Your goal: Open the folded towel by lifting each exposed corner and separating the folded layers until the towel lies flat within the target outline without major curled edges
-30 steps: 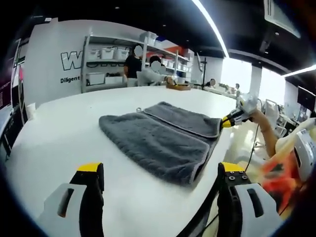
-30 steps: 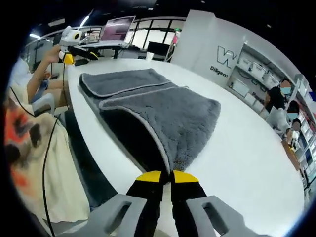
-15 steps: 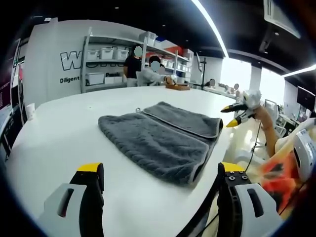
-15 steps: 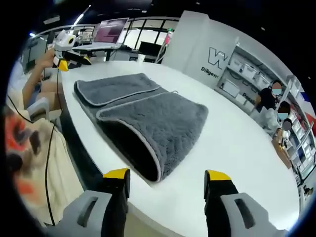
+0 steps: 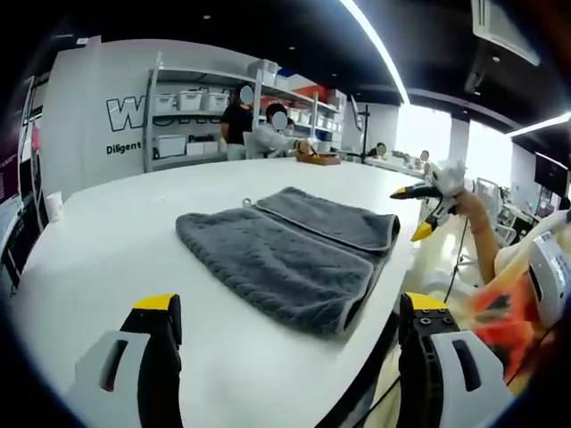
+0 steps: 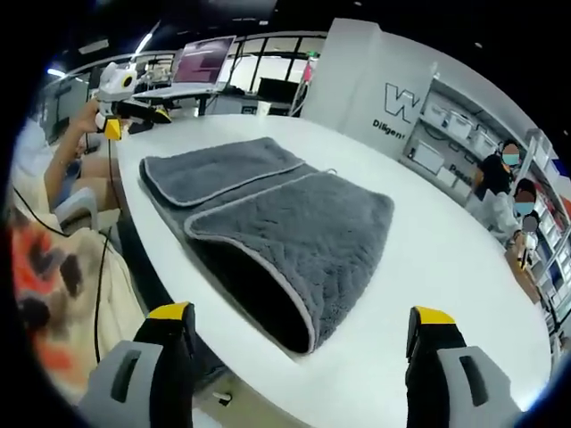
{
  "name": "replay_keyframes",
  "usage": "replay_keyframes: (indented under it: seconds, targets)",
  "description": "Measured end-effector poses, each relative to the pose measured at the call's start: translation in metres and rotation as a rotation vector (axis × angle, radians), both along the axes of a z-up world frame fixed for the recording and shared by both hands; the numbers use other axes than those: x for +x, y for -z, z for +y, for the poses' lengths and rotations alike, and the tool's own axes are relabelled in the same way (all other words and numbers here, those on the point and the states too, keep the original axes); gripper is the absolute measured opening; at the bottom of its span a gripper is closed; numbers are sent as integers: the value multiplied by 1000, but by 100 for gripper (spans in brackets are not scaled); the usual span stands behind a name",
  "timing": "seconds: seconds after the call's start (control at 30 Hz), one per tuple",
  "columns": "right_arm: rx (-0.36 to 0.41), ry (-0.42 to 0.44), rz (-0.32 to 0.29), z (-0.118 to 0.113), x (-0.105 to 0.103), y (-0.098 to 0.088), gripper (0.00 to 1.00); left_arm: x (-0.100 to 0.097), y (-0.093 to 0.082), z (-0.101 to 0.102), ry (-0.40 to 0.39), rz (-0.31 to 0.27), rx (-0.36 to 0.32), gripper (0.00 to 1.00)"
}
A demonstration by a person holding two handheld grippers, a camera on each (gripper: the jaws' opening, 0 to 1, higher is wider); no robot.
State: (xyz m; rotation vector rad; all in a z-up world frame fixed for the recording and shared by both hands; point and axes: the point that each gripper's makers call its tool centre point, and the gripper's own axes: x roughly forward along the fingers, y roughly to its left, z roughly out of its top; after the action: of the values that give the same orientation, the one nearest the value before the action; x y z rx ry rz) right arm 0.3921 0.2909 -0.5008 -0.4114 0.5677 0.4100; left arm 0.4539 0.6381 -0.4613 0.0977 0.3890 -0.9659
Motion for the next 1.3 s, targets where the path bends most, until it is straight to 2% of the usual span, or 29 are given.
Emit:
replay_keyframes:
  seconds: [0.2,0.37,0.57,0.77,0.83,0.9,1.07,1.1,1.2,1.3]
  targets:
    - [-2,-17,4,5,-1,1,99,3,-1,-2,-3,1,-7,99]
    - [11,-31,-6,8,4,-7,99,15,1,0,-21,8,-9,99]
    - [5,-67,-32,6,20,-29,99,36,-7,7,-62,-6,-28,99]
    - [3,-82,-73,-2,49,-54,99,58,-14,12,-100,-7,-8,99]
    - [63,-113,-119,4,62,-69,99,66,-13,13,-105,0,9,99]
    - [93,-118,-136,3,73,-78,98,75,-12,14,-117,4,24,98]
    - [63,-138,-130,3,101,-79,97,103,-15,19,-166,8,16,95]
    - [59,-140,-132,3,107,-79,96,114,-16,21,-189,9,10,94]
    - [67,-132,-142,-1,124,-81,92,136,-15,28,-249,4,20,93]
    - [85,-116,-161,-6,145,-84,88,151,-16,28,-259,-8,32,92]
